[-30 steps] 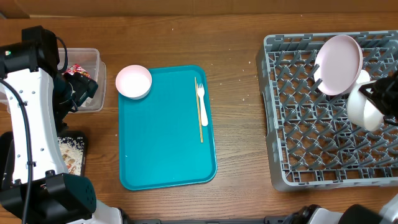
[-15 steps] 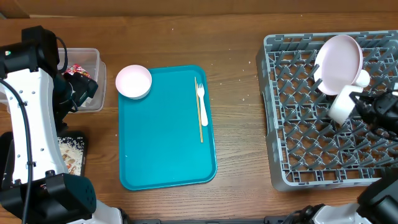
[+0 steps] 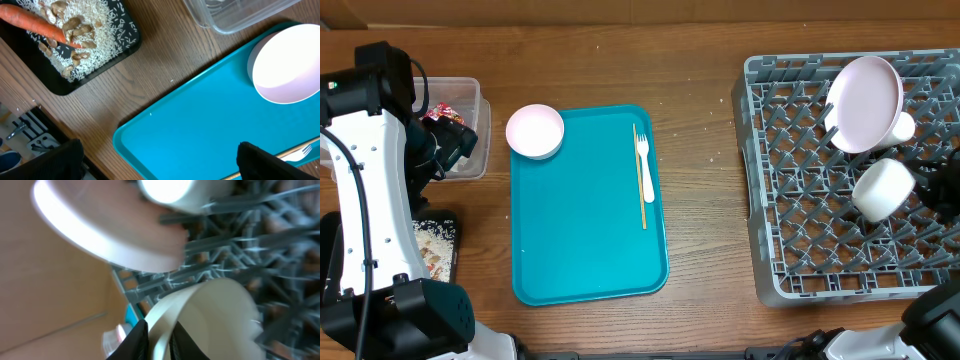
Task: Sort waste into correct bins and load items into the dishwasher
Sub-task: 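Carry the pale green bowl to the rack and release it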
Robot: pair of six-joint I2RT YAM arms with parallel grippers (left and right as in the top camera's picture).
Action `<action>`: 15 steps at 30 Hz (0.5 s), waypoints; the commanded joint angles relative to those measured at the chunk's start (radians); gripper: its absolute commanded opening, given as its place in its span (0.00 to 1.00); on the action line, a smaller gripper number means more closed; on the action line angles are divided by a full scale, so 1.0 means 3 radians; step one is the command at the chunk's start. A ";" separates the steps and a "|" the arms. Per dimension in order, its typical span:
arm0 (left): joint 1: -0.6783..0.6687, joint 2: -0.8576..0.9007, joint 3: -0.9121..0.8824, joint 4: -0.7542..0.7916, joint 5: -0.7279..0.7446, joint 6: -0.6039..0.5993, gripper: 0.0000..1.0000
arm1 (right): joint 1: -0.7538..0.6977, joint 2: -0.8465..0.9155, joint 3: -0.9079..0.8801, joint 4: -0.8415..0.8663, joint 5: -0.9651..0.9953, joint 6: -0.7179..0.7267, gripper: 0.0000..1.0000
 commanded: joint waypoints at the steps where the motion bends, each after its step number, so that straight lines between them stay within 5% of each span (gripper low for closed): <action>1: -0.0025 0.0019 0.0000 0.0001 -0.0028 -0.0010 1.00 | -0.0009 -0.0097 0.0324 -0.0128 0.1041 0.0468 0.16; 5: -0.0025 0.0020 0.0000 0.0001 -0.0028 -0.0010 1.00 | -0.0001 -0.0271 0.0467 -0.0290 0.1723 0.0833 0.17; 15: -0.0025 0.0020 0.0000 0.0001 -0.0028 -0.0010 1.00 | 0.0174 -0.1125 0.0622 -0.0453 0.1598 0.0774 0.34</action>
